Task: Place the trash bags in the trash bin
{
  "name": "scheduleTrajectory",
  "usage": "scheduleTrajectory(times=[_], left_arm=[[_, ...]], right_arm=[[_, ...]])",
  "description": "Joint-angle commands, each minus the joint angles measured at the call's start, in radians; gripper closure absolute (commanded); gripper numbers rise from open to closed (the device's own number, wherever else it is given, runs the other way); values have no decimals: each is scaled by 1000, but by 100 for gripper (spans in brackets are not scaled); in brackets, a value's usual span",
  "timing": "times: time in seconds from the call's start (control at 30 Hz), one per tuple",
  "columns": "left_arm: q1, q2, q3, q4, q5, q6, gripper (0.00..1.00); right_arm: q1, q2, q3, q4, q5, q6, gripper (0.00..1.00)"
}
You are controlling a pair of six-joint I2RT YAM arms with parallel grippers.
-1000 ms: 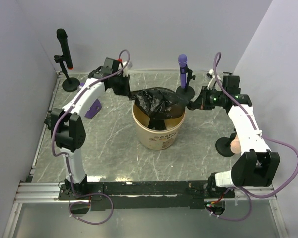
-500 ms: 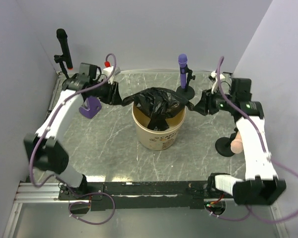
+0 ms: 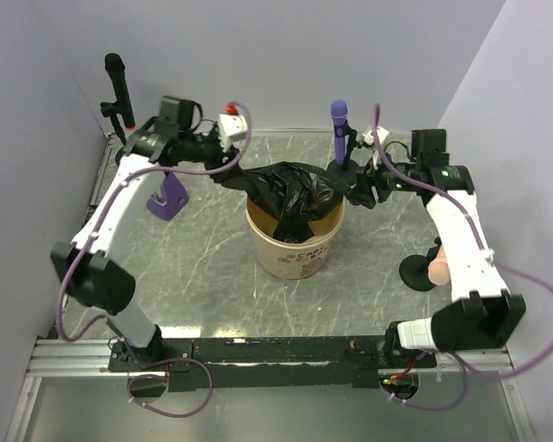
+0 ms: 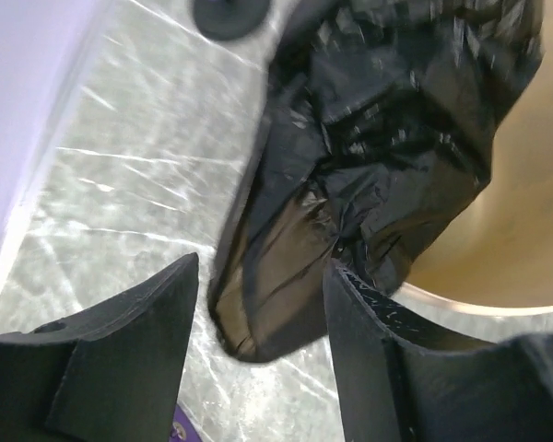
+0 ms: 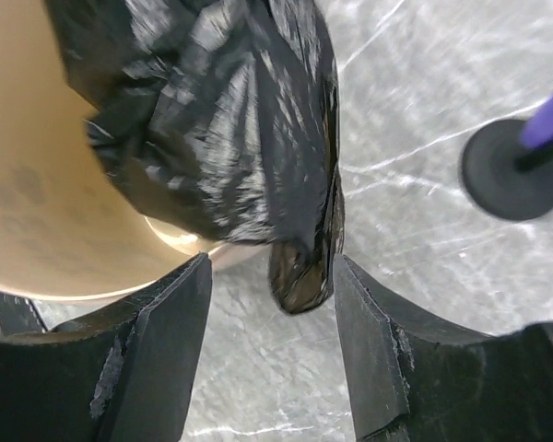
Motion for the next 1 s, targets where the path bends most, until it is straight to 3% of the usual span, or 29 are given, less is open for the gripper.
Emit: scheduleTrajectory(times=[0.0,0.1,0.17,0.33,0.4,0.47,0.5,0.73,0.9,0.97], left_arm=[[-18,71,74,-158,3,190,40],[-27,112,131,-259,5,227,43],[-33,131,141,-301,7,234,47],[-38,135,140,-348,20,233,65],[-38,131,138,-368,30,243,76],[-38,128,141,-393,40,254,94],[-38,123,143,-402,40,260,99],[-36,56,131,-442,59,267,99],[-34,-47,-5,-292,31,212,98],[-34,-85,-68,-127,13,136,65]], right_arm=[[21,68,104,-45,-26,-114,38],[27,103,122,-42,-17,-116,38],[29,116,124,-35,-20,-117,45],[29,126,130,-56,-60,-125,75],[29,134,139,-100,-95,-152,86],[30,137,153,-136,-115,-166,99],[29,134,156,-140,-118,-165,100],[32,-39,87,-55,-98,-154,100],[35,-163,-9,-53,-81,-188,100],[33,-177,-42,-29,-70,-174,100]])
